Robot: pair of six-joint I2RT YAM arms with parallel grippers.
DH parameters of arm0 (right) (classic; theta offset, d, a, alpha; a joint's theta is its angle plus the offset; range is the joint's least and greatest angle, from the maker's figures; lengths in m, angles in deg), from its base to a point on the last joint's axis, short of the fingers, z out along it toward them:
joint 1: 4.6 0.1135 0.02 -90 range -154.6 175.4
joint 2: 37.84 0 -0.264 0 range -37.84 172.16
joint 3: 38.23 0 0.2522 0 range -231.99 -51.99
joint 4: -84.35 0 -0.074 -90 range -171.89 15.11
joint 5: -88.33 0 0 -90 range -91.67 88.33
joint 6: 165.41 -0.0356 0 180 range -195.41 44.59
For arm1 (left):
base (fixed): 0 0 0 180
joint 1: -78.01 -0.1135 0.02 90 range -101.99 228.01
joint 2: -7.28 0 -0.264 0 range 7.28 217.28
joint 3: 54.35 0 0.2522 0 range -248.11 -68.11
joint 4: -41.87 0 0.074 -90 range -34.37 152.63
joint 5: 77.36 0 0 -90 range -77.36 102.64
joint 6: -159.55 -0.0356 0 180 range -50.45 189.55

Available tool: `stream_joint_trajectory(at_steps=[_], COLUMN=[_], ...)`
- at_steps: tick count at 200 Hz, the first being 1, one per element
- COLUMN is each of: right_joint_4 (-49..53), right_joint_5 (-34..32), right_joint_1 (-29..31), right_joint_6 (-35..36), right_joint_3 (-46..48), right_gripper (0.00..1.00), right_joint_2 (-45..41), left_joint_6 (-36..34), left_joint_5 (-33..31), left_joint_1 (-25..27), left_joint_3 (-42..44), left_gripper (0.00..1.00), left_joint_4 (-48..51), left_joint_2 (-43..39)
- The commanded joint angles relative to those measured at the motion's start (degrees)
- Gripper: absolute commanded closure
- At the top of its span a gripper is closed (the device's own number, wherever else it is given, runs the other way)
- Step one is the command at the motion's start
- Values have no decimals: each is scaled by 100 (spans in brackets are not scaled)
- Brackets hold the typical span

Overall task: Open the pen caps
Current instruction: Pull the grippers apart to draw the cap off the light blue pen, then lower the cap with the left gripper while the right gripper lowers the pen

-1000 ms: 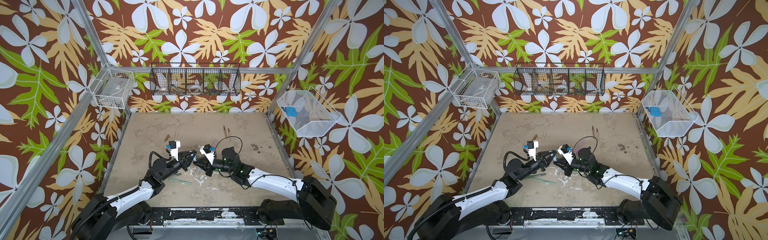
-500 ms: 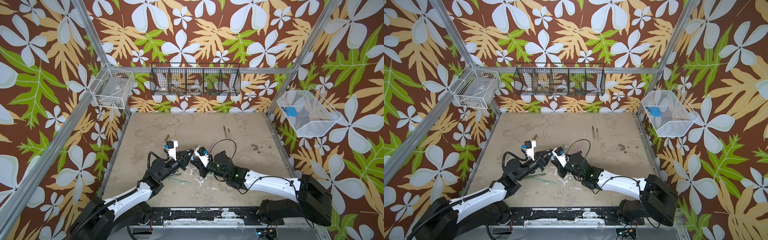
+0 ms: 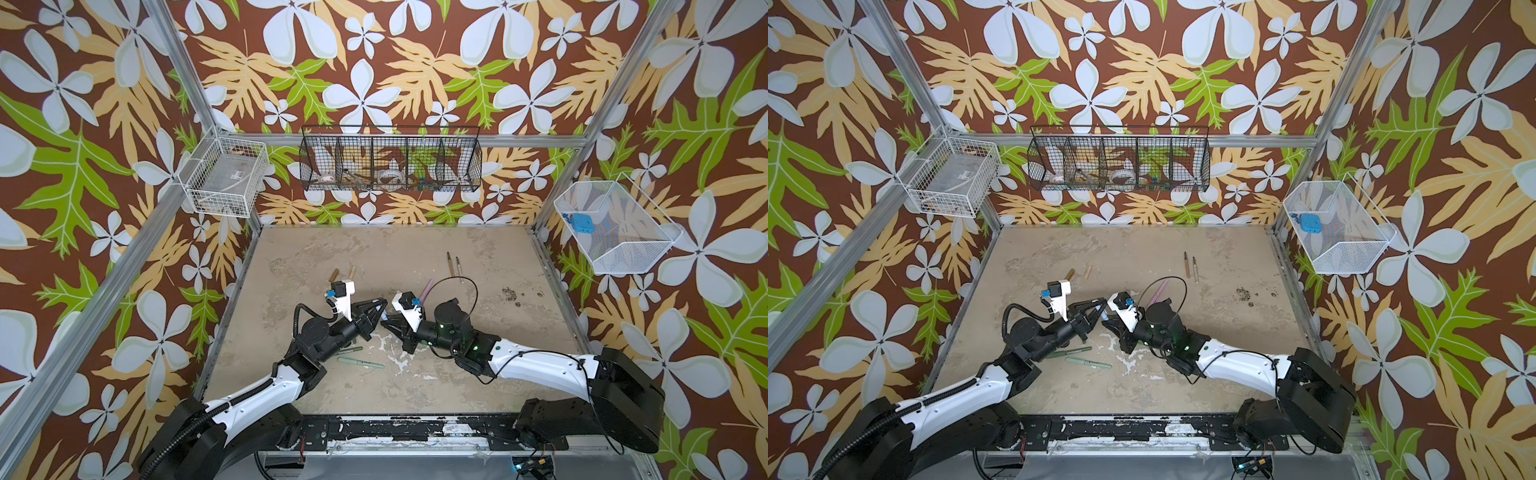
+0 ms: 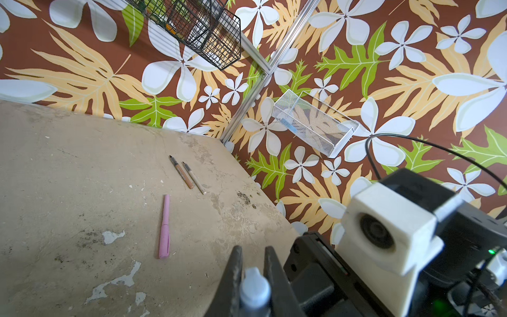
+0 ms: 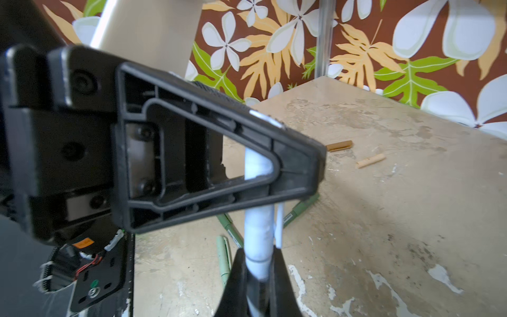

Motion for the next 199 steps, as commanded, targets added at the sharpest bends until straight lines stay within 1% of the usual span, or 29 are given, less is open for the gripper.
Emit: stream_joint_trajectory(at_steps=[1, 19, 30, 42, 53, 68, 74, 85, 105, 124, 146, 164, 199], right_joint_4=[243, 2, -96, -153, -169, -58, 31, 89, 187, 274, 386, 574, 1264], right_joint_5=[1263, 1705, 1856, 1926, 1840, 1530, 1277, 1020, 706, 415, -66, -572, -1990], right_joint_1=[-160, -329, -394, -413, -415, -410, -411, -417, -415, -417, -410, -413, -416], right_joint_6=[-201, -429, -507, -544, -539, -426, -378, -325, -290, -239, -210, -202, -314], right_joint_3=[124, 178, 220, 247, 284, 296, 297, 317, 339, 368, 413, 396, 168], right_gripper=[100, 100, 100, 100, 100, 100, 100, 100, 100, 100, 100, 100, 100], right_joint_2=[37, 123, 159, 191, 189, 150, 120, 51, -53, -197, -405, -537, -549], left_joint_6=[-63, -18, 2, 6, -2, -16, -21, -28, -25, -108, -286, -352, -407], left_joint_5=[-546, -461, -411, -392, -392, -414, -426, -460, -504, -754, -1252, -1676, -2278], left_joint_1=[-99, -162, -190, -208, -217, -233, -235, -252, -258, -260, -261, -261, -265], left_joint_3=[-17, -11, 4, 16, 16, 20, 10, 8, -9, -52, -184, -408, -1028], left_gripper=[100, 100, 100, 100, 100, 100, 100, 100, 100, 100, 100, 100, 100], left_joint_4=[-358, -379, -427, -427, -416, -393, -371, -346, -279, -24, 567, 1138, 2268], left_joint_2=[-36, -56, -87, -125, -149, -158, -158, -146, -109, -124, -138, 49, 841])
